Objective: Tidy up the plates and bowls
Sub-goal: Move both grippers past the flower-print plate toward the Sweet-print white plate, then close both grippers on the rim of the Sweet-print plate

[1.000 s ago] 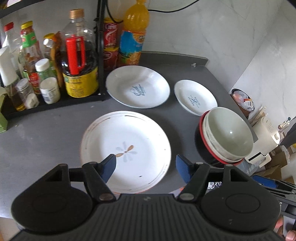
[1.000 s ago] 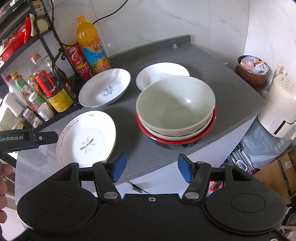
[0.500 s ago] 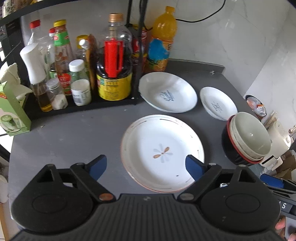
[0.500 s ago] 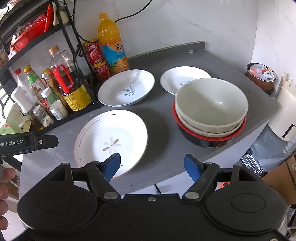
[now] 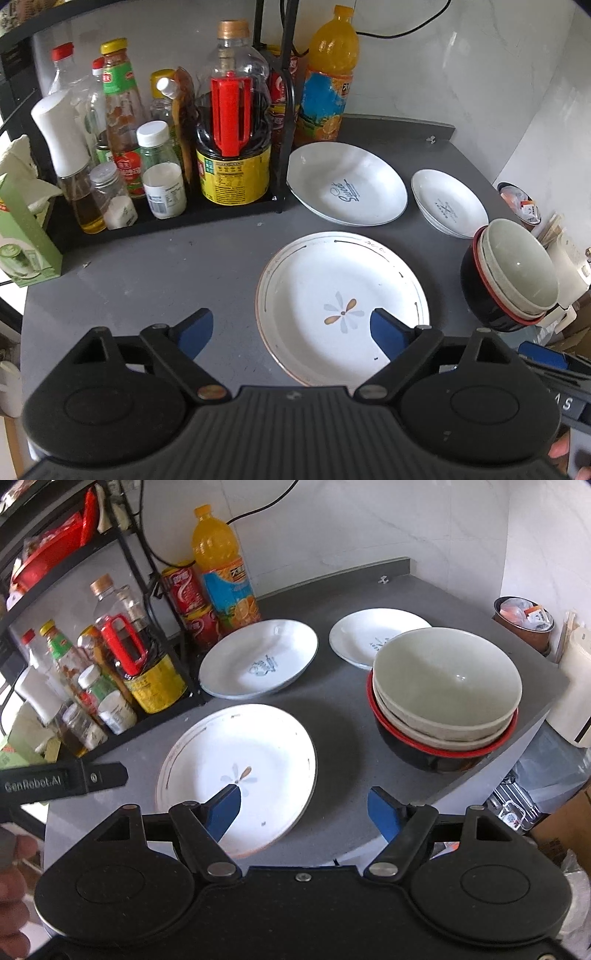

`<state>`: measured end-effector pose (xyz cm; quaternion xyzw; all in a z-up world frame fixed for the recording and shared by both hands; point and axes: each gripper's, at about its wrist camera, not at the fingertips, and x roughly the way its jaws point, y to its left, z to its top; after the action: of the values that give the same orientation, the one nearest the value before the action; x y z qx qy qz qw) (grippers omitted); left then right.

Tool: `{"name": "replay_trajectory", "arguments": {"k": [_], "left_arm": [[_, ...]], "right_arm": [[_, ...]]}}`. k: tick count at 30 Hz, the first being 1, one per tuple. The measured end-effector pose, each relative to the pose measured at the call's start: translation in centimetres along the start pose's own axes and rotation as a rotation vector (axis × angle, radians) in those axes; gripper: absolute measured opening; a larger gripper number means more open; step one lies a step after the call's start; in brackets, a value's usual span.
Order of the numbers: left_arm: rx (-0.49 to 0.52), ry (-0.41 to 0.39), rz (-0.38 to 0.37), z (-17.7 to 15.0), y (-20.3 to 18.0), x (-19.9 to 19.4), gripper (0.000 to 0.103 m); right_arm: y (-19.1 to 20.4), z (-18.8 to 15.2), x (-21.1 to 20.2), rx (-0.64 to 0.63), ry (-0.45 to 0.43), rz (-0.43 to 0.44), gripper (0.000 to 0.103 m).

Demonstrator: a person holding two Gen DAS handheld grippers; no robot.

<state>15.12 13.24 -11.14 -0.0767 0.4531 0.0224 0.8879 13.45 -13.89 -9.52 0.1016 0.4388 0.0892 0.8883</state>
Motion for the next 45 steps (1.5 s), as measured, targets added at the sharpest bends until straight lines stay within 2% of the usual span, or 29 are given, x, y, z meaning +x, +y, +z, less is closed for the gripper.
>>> {"name": "replay_trajectory", "arguments": {"k": [13,28,34,43,45], "left_arm": [[0.035,0.012,0.044,1.3,-1.2,4.2,0.091],[0.009,0.032,0.084,4.9,-1.8,8.9,0.089],[-0.003,0.038,0.08,6.1,-2.1,10.8,0.088],[-0.003,0.042,0.063,7.8,-3.3,13.8,0.073],[-0.01,0.049,0.066,8.1,-3.5,14.6,0.065]], "right_arm": [[-0.7,2.4,3.6,0.04,-0.041,0.045,0.075],[-0.8,5.9,8.2,0.025,-0.027,0.073,0.075],[-0.9,7.2,10.3,0.024,-0.016,0.08,0.071],[-1.0,8.9,13.5,0.039,-0.007,0.066,0.059],[-0.9,9.4,14.2,0.045,-0.003,0.068,0.058]]}}
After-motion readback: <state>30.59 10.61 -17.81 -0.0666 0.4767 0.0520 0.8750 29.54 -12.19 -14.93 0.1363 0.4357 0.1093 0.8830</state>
